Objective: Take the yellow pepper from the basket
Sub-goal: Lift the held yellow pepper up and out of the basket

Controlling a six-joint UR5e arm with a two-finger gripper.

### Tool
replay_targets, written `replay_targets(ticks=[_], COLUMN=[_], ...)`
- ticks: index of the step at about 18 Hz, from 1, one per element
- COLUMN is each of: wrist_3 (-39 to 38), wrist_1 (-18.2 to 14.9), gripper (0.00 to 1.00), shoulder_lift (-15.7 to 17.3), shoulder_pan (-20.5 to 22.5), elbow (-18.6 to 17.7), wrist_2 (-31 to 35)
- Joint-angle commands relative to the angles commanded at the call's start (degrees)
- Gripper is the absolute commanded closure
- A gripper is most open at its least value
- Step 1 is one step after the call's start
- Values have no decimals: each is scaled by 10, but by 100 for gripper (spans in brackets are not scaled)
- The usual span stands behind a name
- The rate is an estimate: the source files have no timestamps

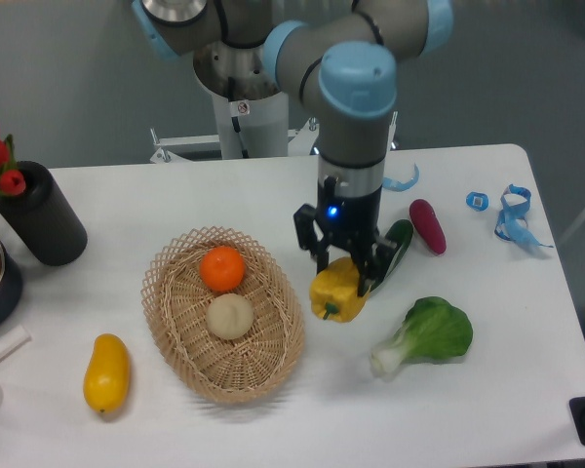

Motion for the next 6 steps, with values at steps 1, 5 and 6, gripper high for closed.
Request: replay_targets(ticks=[1, 5, 6], wrist_3=[0, 0, 0], wrist_1=[-1, 0, 0], gripper=[79, 79, 79], shoulder_lift=[3, 11, 11], shoulder_pan=[0, 4, 6], elbow=[-1, -9, -9], wrist_2=[0, 0, 0])
